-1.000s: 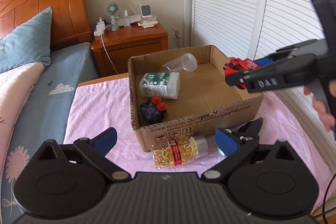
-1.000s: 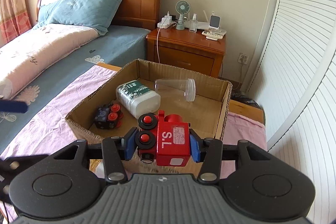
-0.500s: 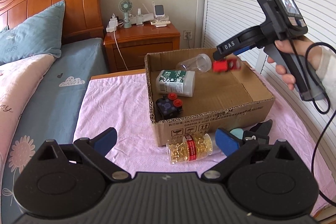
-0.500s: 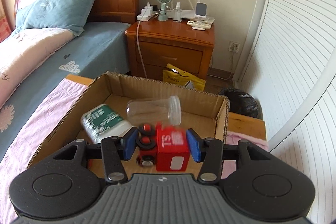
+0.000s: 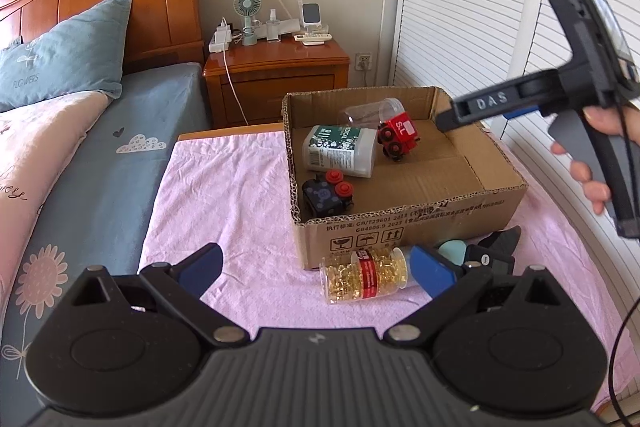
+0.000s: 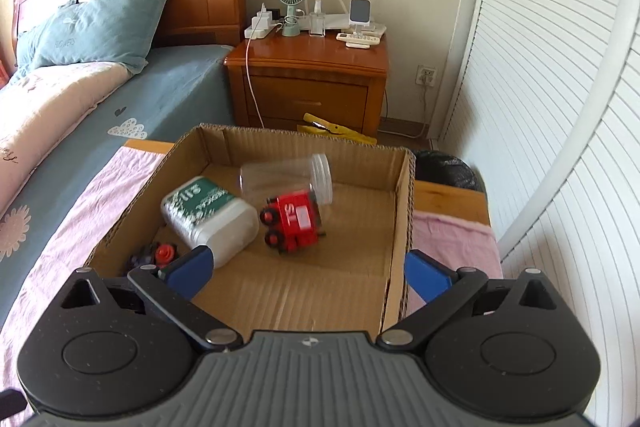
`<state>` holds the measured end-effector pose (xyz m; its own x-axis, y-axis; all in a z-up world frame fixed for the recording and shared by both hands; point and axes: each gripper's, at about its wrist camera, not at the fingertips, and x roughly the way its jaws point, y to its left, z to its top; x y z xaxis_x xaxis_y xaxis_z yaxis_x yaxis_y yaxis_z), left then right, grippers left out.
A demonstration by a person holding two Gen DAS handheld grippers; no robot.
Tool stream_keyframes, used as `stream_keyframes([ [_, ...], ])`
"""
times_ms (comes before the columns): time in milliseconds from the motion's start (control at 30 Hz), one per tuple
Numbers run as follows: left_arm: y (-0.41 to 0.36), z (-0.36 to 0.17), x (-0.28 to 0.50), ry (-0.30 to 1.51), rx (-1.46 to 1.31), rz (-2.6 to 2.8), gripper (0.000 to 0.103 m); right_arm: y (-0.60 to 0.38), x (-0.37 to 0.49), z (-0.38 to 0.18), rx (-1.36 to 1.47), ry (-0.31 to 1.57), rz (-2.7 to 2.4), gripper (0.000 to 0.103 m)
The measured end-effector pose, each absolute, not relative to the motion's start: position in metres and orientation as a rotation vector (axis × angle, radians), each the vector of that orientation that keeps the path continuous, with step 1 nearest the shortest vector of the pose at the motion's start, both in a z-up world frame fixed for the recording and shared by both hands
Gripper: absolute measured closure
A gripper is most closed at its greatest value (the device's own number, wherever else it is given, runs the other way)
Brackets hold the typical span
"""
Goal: Organize rigid objects
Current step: 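Move the right tool to the gray toy cat and close the right gripper on it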
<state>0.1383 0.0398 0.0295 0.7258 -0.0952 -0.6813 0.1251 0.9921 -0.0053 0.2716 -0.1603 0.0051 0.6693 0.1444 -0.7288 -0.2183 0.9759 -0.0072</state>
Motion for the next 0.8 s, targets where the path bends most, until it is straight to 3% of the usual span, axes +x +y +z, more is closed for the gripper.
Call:
stream_keyframes([
  [800,0.058,0.027,0.116,0.739,0.034,-0.064,0.003,-0.142,0.142,-0.062,-0.024,1.013,0.22,0.0],
])
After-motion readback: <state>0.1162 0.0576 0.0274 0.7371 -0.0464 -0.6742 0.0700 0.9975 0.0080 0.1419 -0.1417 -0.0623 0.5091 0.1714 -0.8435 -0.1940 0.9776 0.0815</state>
